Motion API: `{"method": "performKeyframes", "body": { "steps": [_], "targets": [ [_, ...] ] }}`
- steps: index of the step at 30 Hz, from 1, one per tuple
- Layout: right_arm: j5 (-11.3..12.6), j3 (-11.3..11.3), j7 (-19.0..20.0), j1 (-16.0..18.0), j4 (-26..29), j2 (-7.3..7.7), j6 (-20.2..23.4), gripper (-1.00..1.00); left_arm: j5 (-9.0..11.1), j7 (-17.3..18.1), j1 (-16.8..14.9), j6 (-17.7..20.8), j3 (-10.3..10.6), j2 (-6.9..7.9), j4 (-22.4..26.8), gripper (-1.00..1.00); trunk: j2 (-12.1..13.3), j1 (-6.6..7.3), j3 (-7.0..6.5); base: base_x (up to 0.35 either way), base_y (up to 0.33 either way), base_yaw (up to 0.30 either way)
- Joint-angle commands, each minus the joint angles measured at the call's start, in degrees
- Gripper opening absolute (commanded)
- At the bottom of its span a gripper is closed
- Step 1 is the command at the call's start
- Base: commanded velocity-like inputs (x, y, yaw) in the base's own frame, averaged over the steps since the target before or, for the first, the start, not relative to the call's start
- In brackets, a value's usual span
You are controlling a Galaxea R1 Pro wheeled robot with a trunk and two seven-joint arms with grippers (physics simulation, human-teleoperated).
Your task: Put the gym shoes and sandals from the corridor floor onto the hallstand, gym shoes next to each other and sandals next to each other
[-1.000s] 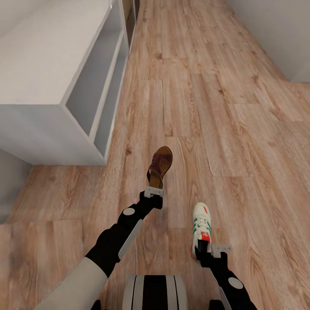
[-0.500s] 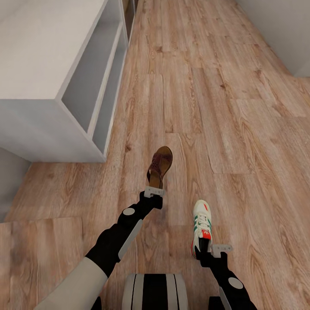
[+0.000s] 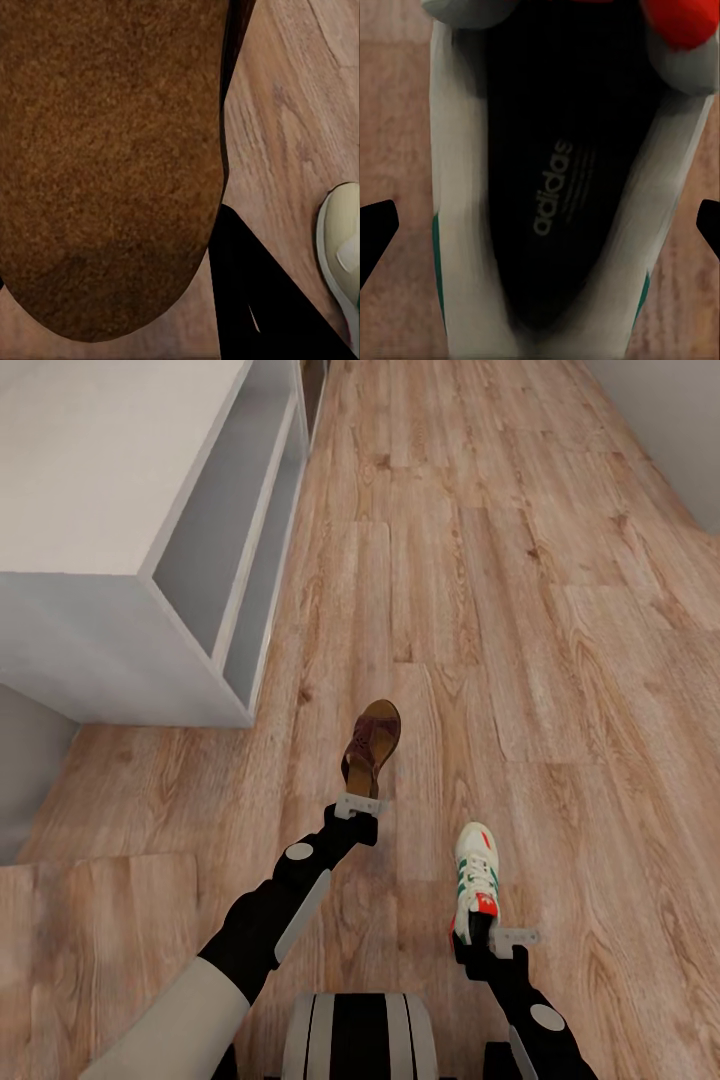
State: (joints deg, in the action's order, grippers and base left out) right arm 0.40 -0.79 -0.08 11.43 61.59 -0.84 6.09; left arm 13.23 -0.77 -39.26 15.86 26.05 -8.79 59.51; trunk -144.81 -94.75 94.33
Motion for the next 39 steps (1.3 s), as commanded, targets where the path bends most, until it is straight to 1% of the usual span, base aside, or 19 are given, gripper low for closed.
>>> {"method": "performKeyframes", "body": {
  "steps": [1, 16, 21, 39],
  "targets": [
    [0.0, -0.1, 0.0, 0.0, 0.1, -0.04, 0.3, 1.00, 0.3, 0.0, 0.0, 0.3, 0.0, 0.01, 0.1, -1.00, 0.0, 0.01, 0.05, 0.000, 0.000, 0.037],
    [0.0, -0.1, 0.1, 0.0, 0.1, -0.04, 0.2, 1.00, 0.3, 0.0, 0.0, 0.3, 0.0, 0.01, 0.1, -1.00, 0.0, 0.01, 0.07, 0.000, 0.000, 0.003],
    [0.0, -0.1, 0.0, 0.0, 0.1, -0.04, 0.2, 1.00, 0.3, 0.0, 0.0, 0.3, 0.0, 0.01, 0.1, -1.00, -0.1, -0.12, 1.36, 0.000, 0.000, 0.000],
    [0.0, -0.1, 0.0, 0.0, 0.1, -0.04, 0.2, 1.00, 0.3, 0.0, 0.0, 0.3, 0.0, 0.01, 0.1, -1.00, -0.1, -0.12, 1.48, 0.000, 0.000, 0.000]
  ]
}}
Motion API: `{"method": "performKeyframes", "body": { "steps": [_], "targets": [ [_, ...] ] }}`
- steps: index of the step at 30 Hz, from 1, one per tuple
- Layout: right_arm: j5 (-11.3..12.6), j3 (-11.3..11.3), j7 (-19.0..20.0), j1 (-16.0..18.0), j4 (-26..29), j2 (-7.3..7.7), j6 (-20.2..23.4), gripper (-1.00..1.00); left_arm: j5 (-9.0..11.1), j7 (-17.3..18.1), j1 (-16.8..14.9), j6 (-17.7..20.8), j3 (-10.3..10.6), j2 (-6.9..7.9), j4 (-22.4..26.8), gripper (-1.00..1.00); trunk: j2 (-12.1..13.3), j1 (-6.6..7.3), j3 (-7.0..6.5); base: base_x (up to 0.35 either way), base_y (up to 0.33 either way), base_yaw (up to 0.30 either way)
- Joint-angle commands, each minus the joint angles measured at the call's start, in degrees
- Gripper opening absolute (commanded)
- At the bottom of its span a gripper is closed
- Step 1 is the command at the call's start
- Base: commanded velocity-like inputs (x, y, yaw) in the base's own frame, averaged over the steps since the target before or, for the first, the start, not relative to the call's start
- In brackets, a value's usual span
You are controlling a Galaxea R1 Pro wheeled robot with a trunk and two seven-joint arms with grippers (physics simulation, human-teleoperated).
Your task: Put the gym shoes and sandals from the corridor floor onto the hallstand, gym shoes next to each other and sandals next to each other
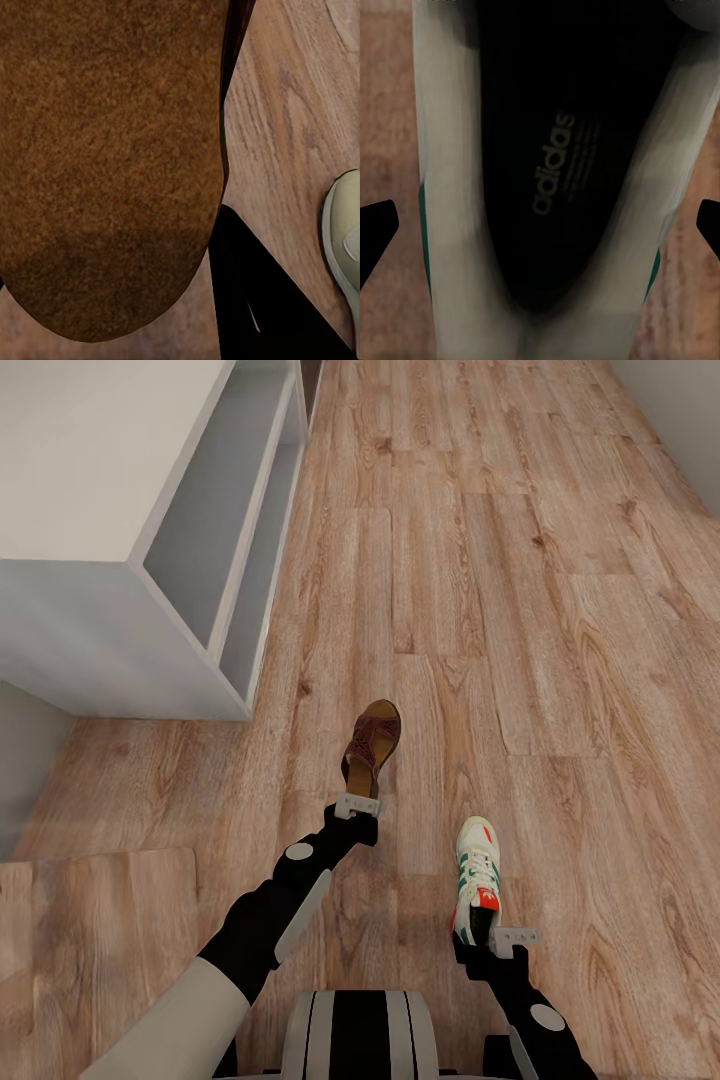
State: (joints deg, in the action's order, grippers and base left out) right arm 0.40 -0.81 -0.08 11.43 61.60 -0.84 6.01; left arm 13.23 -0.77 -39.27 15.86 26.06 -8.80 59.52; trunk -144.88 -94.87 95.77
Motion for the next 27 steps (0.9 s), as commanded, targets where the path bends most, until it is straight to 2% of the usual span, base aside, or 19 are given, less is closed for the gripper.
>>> {"method": "performKeyframes", "body": {
  "steps": [1, 9, 17, 27],
  "targets": [
    [0.0, -0.1, 0.0, 0.0, 0.1, -0.04, 0.3, 1.00, 0.3, 0.0, 0.0, 0.3, 0.0, 0.01, 0.1, -1.00, 0.0, 0.01, 0.03, 0.000, 0.000, 0.000],
    [0.0, -0.1, 0.0, 0.0, 0.1, -0.04, 0.3, 1.00, 0.3, 0.0, 0.0, 0.3, 0.0, 0.01, 0.1, -1.00, 0.0, 0.01, 0.03, 0.000, 0.000, 0.000],
    [0.0, -0.1, 0.0, 0.0, 0.1, -0.04, 0.3, 1.00, 0.3, 0.0, 0.0, 0.3, 0.0, 0.01, 0.1, -1.00, -0.1, -0.20, 1.80, 0.000, 0.000, 0.000],
    [0.0, -0.1, 0.0, 0.0, 0.1, -0.04, 0.3, 1.00, 0.3, 0.0, 0.0, 0.3, 0.0, 0.01, 0.1, -1.00, -0.1, -0.20, 1.80, 0.000, 0.000, 0.000]
  ]
}}
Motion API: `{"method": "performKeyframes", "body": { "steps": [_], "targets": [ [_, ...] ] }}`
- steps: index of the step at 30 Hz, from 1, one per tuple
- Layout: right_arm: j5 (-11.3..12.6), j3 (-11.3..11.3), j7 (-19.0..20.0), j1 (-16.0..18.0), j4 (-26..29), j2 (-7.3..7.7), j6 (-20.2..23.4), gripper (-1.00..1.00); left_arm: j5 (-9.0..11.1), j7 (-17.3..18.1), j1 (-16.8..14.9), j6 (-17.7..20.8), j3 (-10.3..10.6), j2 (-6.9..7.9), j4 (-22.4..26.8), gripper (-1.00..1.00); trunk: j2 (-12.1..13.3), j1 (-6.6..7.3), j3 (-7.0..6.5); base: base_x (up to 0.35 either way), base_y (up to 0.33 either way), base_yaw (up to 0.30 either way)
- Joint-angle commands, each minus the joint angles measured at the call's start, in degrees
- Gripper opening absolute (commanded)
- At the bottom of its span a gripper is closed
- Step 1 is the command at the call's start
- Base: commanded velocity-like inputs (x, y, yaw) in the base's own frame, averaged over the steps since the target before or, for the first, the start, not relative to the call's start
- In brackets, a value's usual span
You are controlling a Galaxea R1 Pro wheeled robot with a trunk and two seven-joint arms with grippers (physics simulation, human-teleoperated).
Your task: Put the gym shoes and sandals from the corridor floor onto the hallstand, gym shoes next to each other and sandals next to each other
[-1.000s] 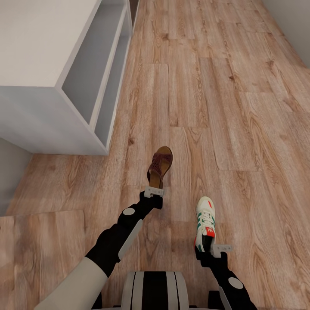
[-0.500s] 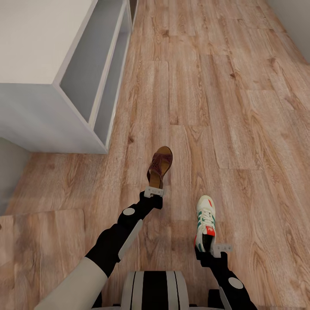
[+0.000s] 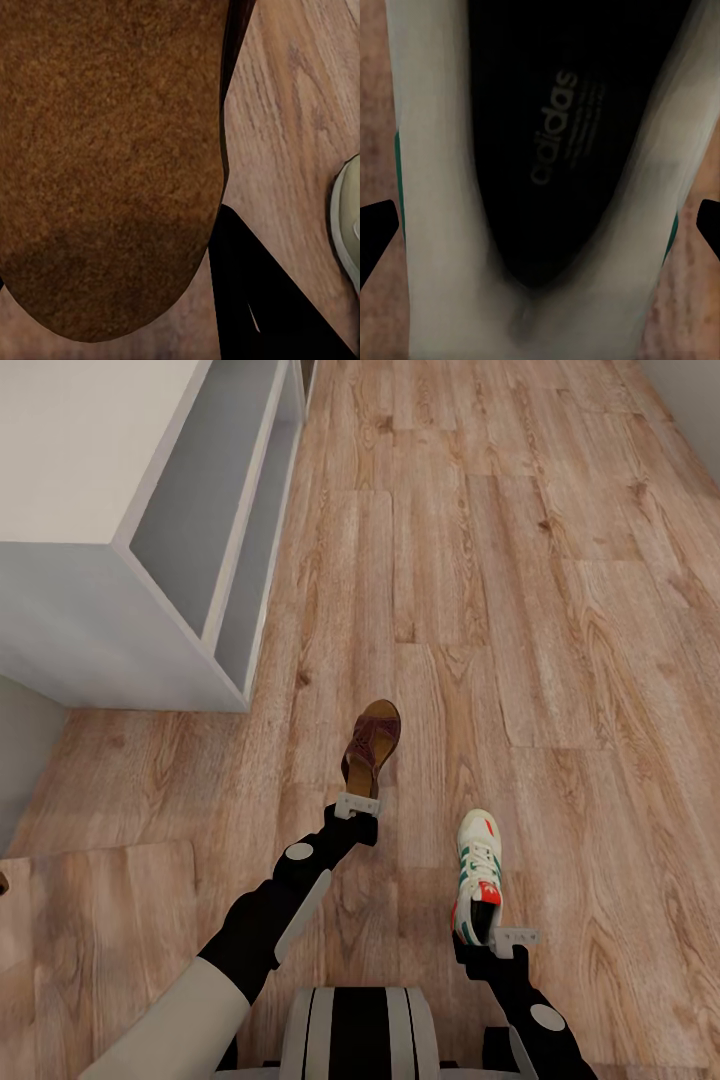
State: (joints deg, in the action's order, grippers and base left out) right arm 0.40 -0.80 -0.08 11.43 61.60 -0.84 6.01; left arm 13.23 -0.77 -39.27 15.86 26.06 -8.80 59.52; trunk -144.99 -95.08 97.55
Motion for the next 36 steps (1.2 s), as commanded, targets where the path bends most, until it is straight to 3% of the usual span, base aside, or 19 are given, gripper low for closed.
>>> {"method": "performKeyframes", "body": {
  "steps": [1, 5, 6, 36],
  "targets": [
    [0.0, -0.1, 0.0, 0.0, 0.1, -0.04, 0.3, 1.00, 0.3, 0.0, 0.0, 0.3, 0.0, 0.01, 0.1, -1.00, 0.0, 0.01, 0.03, 0.000, 0.000, 0.000],
    [0.0, -0.1, 0.0, 0.0, 0.1, -0.04, 0.3, 1.00, 0.3, 0.0, 0.0, 0.3, 0.0, 0.01, 0.1, -1.00, 0.0, 0.01, 0.03, 0.000, 0.000, 0.000],
    [0.0, -0.1, 0.0, 0.0, 0.1, -0.04, 0.3, -1.00, 0.3, 0.0, 0.0, 0.3, 0.0, 0.01, 0.1, -1.00, 0.0, 0.01, 0.03, 0.000, 0.000, 0.000],
    [0.0, -0.1, 0.0, 0.0, 0.1, 0.01, 0.3, -1.00, 0.3, 0.0, 0.0, 0.3, 0.0, 0.01, 0.1, -1.00, 0.0, 0.01, 0.03, 0.000, 0.000, 0.000]
  ]
}}
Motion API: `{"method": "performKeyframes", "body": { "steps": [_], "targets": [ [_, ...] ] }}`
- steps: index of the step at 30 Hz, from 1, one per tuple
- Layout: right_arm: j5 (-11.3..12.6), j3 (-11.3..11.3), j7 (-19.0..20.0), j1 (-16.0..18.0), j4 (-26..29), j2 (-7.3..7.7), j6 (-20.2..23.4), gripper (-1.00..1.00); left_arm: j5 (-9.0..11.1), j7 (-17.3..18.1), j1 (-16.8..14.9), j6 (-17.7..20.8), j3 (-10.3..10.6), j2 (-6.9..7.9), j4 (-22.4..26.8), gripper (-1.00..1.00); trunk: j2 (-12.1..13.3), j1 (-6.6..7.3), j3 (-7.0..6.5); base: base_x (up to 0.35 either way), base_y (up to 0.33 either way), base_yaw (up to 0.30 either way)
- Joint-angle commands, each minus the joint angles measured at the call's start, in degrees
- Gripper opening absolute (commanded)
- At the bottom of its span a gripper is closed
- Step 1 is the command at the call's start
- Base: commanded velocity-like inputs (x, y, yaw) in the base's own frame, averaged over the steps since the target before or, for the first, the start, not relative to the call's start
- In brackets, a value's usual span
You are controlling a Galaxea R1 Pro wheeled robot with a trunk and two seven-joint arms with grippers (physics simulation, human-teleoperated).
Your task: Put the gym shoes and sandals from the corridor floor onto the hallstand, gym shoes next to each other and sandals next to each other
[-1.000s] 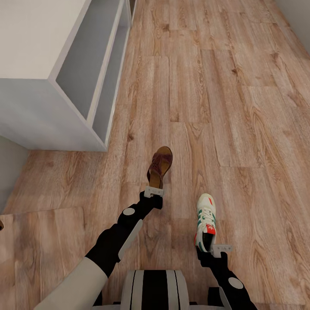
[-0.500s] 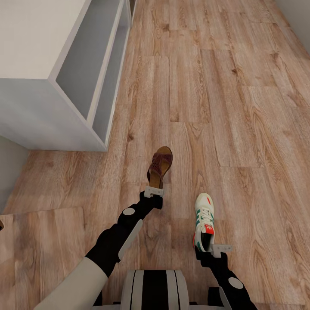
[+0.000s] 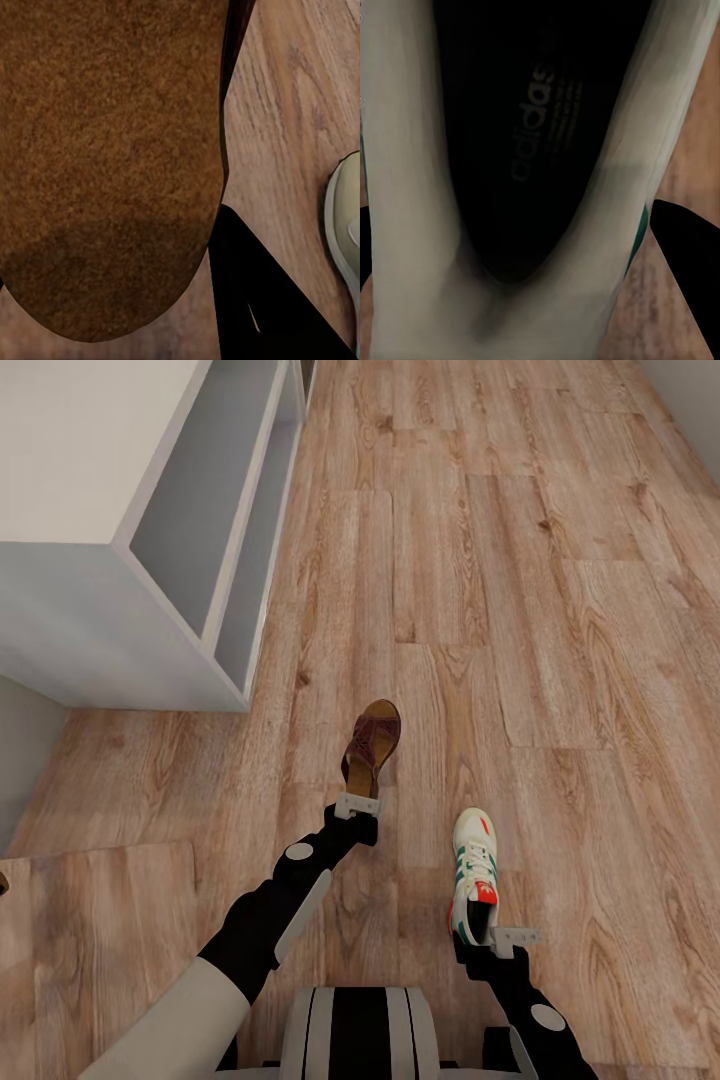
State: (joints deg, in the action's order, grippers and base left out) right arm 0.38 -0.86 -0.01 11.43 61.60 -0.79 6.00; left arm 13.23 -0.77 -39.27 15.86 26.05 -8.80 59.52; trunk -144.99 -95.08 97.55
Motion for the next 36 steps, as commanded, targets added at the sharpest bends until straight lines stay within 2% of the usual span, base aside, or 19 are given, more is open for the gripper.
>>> {"method": "performKeyframes", "body": {
  "steps": [1, 3, 19, 21, 26, 29, 31, 36],
  "targets": [
    [0.1, -0.1, -0.1, 0.0, 0.1, -0.03, 0.3, -1.00, 0.3, 0.0, 0.0, 0.3, 0.0, 0.01, 0.1, -1.00, 0.0, 0.01, 0.03, 0.000, 0.000, 0.000],
    [0.1, 0.0, -0.1, 0.0, 0.1, -0.03, 0.3, -1.00, 0.3, 0.0, 0.0, 0.3, 0.0, 0.01, 0.1, -1.00, 0.0, 0.01, 0.03, 0.000, 0.000, 0.000],
    [0.1, 0.1, -0.1, 0.0, 0.5, -0.09, 0.7, -1.00, 0.4, 0.0, 0.0, 0.3, 0.1, -0.07, 0.1, -1.00, 0.2, 0.42, -3.52, 0.000, 0.000, 0.000],
    [0.1, 0.1, -0.1, 0.0, 1.6, -0.07, 0.8, -1.00, 0.4, 0.0, 0.0, 0.3, 0.1, -0.09, 0.1, -1.00, 0.2, 0.47, -3.96, 0.000, 0.000, 0.000],
    [0.1, 0.1, -0.1, 0.0, 9.1, -0.01, 2.0, -1.00, 0.5, -0.1, 0.1, 0.4, 0.1, -0.08, 0.0, -1.00, 0.3, 0.60, -5.07, 0.000, 0.000, 0.000],
    [0.1, 0.1, -0.1, 0.0, 14.8, 0.00, 4.7, -1.00, 0.5, -0.1, 0.1, 0.4, 0.1, -0.08, 0.0, -1.00, 0.3, 0.68, -5.73, 0.000, 0.000, 0.000],
    [0.1, 0.1, -0.1, 0.0, 17.8, 0.00, 8.4, -1.00, 0.5, -0.2, 0.1, 0.4, 0.1, -0.08, 0.0, -1.00, 0.4, 0.73, -6.17, 0.000, 0.000, 0.000],
    [0.1, 0.1, 0.0, 0.0, 19.8, 0.00, 14.7, -1.00, 0.5, -0.2, 0.2, 0.5, 0.1, -0.08, 0.0, -1.00, 0.4, 0.86, -7.28, 0.000, 0.000, 0.000]
  ]
}}
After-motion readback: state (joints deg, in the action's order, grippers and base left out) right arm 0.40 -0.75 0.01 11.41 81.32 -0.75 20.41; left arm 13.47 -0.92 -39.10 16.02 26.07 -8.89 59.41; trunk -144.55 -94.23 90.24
